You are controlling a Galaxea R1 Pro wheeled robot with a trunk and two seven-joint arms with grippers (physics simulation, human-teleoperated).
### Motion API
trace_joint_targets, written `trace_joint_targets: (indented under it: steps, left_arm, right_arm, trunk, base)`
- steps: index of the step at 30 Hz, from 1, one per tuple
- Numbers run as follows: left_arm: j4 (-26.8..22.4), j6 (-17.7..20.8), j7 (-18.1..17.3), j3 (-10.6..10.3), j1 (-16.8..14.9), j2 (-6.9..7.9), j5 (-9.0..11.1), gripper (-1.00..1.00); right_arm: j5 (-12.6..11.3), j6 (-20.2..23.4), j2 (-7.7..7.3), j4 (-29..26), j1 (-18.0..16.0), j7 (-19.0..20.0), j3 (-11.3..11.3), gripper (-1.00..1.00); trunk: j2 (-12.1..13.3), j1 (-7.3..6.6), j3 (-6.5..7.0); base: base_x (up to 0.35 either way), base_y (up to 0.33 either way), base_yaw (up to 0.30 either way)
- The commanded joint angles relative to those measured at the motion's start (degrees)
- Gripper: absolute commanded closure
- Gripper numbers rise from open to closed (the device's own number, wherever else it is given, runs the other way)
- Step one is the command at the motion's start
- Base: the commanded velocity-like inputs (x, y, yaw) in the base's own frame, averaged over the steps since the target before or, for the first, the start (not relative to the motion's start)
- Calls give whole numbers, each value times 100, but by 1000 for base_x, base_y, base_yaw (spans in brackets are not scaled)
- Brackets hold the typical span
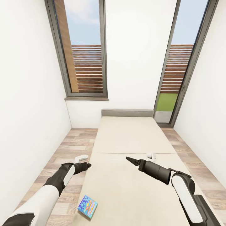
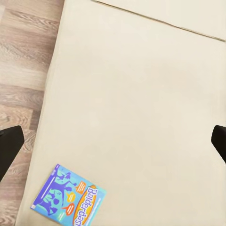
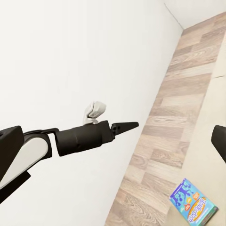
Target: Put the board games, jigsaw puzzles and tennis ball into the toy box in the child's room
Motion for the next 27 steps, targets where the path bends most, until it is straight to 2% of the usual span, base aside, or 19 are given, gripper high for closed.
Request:
trace_joint_targets:
  steps: [1,5,8,10,11,13,17,27]
  left_arm:
    - [-7,43,-19,27,-4,-3,13,-100]
    - [-7,90,-25,27,-4,0,17,-100]
    - [-7,297,-27,37,-4,5,21,-100]
    - [-30,754,-31,47,-8,17,27,-100]
    - [-66,1132,-38,56,-12,26,31,-100]
    - [-176,1646,-46,68,-16,41,33,-100]
    - [-413,2144,-52,71,-20,54,36,-100]
    - [-519,2342,-48,90,-21,62,36,-100]
  right_arm:
    - [17,13,-3,-3,-6,20,1,-100]
    - [16,-3,-3,-5,-5,19,2,-100]
    - [16,-7,-3,-6,-5,20,2,-100]
    - [16,-9,-3,-6,-6,15,2,-100]
    - [16,-9,-3,-6,-6,13,2,-100]
    - [16,-10,-3,-6,-6,11,2,-100]
    - [16,-10,-3,-6,-6,10,2,-100]
    - [14,-2,0,-6,-5,6,-7,-100]
  trunk:
    - [-13,4,-13]
    - [-13,4,-13]
    - [-13,4,-13]
    - [-13,4,-13]
    - [-13,4,-14]
    - [-13,4,-20]
    - [-13,4,-48]
    - [-13,4,-139]
  base:
    - [0,0,0]
    - [0,0,0]
    - [0,0,0]
    - [0,0,0]
    - [0,0,0]
    - [0,0,0]
    - [0,0,0]
    - [0,0,0]
